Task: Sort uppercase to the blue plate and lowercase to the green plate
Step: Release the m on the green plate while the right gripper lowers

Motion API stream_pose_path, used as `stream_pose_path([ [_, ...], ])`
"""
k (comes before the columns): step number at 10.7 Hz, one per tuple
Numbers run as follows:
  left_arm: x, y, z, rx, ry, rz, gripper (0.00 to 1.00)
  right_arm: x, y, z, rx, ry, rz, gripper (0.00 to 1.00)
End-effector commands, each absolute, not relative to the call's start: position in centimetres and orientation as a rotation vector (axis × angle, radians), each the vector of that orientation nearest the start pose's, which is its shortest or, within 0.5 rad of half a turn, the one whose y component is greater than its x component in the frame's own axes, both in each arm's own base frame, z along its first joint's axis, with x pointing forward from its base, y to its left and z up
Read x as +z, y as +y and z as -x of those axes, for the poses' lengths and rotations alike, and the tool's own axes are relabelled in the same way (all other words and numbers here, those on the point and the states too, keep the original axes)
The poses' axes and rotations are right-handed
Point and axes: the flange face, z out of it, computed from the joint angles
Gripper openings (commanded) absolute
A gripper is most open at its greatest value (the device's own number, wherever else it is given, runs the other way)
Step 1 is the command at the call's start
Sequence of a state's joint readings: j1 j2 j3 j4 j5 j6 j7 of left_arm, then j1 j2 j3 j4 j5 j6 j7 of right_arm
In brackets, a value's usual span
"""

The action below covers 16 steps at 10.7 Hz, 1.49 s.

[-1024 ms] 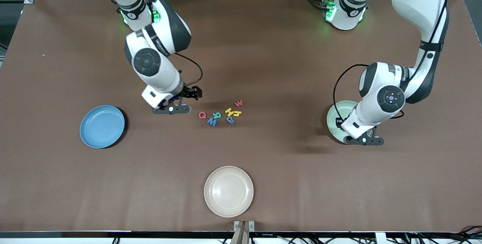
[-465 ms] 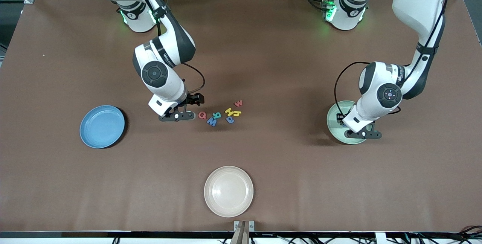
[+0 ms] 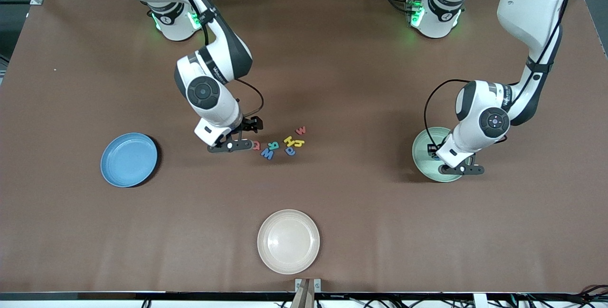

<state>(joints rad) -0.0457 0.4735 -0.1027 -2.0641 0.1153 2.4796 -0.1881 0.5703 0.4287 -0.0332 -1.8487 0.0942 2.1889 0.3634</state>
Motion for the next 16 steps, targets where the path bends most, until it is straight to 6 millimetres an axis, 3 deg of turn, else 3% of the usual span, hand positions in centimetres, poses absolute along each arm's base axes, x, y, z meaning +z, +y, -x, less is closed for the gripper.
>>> stream_pose_path([
  [1,20.5,-9.1,-58.1,0.044,0.083,3.133,0.39,27.0,35.7,-53.4,0.107,-0.283,3.117,1.0],
  [2,21.2,-9.1,-58.3,0.029,0.085,3.133,0.48,26.1,36.0,-53.4,0.091,-0.29,3.113,1.0],
  [3,22.6,-9.1,-58.6,-0.004,0.082,3.133,0.51,24.6,36.4,-53.1,0.082,-0.319,3.111,1.0],
  [5,26.4,-9.1,-59.1,0.026,0.081,3.116,0.65,21.0,36.5,-51.7,0.073,-0.354,3.112,1.0],
  [6,28.4,-9.1,-59.4,0.046,0.074,3.107,0.66,20.0,36.3,-51.3,0.083,-0.364,3.119,1.0],
  [7,30.8,-9.2,-60.0,0.058,0.063,3.099,0.67,19.6,35.8,-51.5,0.08,-0.384,3.131,1.0],
  [8,32.7,-9.2,-60.3,0.074,0.062,3.094,0.74,19.5,35.4,-51.8,0.072,-0.398,3.14,1.0],
  [9,33.9,-9.4,-60.4,0.079,0.059,3.093,0.75,19.1,35.2,-51.8,0.076,-0.398,3.142,1.0],
  [12,37.0,-12.9,-60.3,0.072,0.08,3.136,0.89,17.8,34.6,-52.0,0.071,-0.389,3.149,1.0],
  [16,39.0,-18.8,-59.4,0.083,0.115,3.156,0.92,16.6,34.3,-52.5,0.016,-0.37,3.139,1.0],
])
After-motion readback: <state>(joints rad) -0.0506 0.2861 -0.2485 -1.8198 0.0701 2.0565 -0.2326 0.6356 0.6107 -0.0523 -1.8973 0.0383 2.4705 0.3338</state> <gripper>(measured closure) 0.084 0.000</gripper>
